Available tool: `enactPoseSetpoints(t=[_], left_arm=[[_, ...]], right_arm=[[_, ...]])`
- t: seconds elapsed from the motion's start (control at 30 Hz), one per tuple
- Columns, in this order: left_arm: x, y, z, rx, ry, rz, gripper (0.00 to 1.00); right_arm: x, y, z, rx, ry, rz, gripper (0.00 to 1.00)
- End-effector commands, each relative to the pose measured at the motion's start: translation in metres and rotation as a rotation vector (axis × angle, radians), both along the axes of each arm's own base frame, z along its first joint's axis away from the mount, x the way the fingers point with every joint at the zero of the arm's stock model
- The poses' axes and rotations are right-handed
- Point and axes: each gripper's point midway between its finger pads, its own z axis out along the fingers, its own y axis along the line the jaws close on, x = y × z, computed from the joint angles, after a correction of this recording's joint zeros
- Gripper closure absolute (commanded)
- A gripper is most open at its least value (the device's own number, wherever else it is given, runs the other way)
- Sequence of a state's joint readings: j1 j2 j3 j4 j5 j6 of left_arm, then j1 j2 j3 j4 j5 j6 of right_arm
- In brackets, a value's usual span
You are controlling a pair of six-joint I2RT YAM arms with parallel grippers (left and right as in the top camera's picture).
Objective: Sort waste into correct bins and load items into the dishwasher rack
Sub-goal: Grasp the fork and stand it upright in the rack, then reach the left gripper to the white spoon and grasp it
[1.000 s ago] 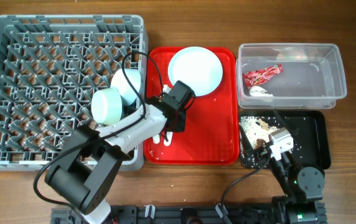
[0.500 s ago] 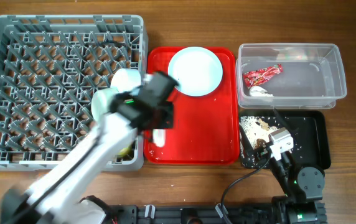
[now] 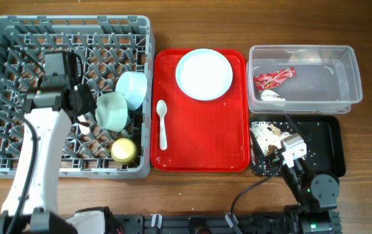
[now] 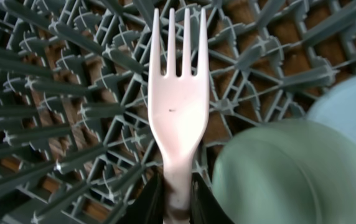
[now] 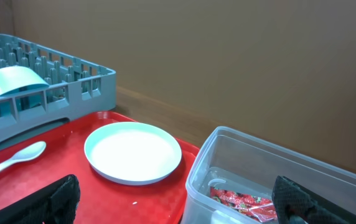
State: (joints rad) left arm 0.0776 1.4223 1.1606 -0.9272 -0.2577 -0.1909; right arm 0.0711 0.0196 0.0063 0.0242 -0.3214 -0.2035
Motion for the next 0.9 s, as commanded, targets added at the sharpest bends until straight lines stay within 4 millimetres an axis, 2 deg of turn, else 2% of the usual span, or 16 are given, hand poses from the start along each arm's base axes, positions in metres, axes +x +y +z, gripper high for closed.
enactPoseSetpoints(t=[0.0,0.03,0.17,0.23,0.27,0.33,0.37,0.4,0.43,0.5,0.57,0.63,0.7,0.8,0.87], left_arm=[[0.003,0.013,-0.018,0.069,0.097,-0.113,0.89],[0.004,0.014,-0.024,0.075,0.120,-0.136,0.87],[0.009,0.015,-0.026,0.102,0.140,-0.210,0.59],[0.015,0.013,-0.012,0.102,0.099,-0.194,0.37],[0.018,0.011,-0.001,0.096,0.071,-0.182,0.33],[0.020,-0.012,0.025,0.012,0.002,-0.193,0.25],[0.020,-0.027,0.034,-0.043,-0.023,-0.216,0.26],[0.018,-0.055,0.046,-0.141,-0.061,-0.267,0.36],[0.016,-0.074,0.051,-0.202,-0.081,-0.305,0.39],[0.007,-0.111,0.059,-0.304,-0.097,-0.375,0.40],[-0.002,-0.145,0.060,-0.357,-0.081,-0.424,0.46],[-0.009,-0.173,0.055,-0.379,-0.052,-0.467,0.48],[-0.016,-0.196,0.041,-0.376,-0.005,-0.472,0.51],[-0.018,-0.203,0.004,-0.291,0.063,-0.362,0.49],[-0.020,-0.215,-0.024,-0.271,0.110,-0.357,0.48]], right_arm=[[-0.001,0.002,0.001,-0.005,-0.008,0.012,0.00],[-0.001,0.002,0.001,-0.005,-0.008,0.012,0.00],[-0.001,0.002,0.001,-0.006,-0.008,0.012,0.00],[-0.001,0.002,0.001,-0.006,-0.008,0.012,0.00],[-0.001,0.002,0.001,-0.005,-0.008,0.012,0.00],[-0.001,0.002,0.001,-0.005,-0.008,0.012,0.01],[-0.001,0.002,0.001,-0.006,-0.008,0.012,0.00],[-0.001,0.002,0.001,-0.005,-0.008,0.012,0.00],[-0.001,0.002,0.001,-0.005,-0.008,0.012,0.00],[-0.001,0.002,0.001,-0.005,-0.008,0.012,0.00],[-0.001,0.002,0.001,-0.006,-0.009,0.012,0.00],[-0.001,0.002,0.001,-0.006,-0.008,0.012,0.00],[-0.001,0.002,0.001,-0.005,-0.008,0.012,0.00],[-0.001,0.002,0.001,-0.005,-0.008,0.012,0.00],[-0.001,0.002,0.001,-0.006,-0.008,0.012,0.00]])
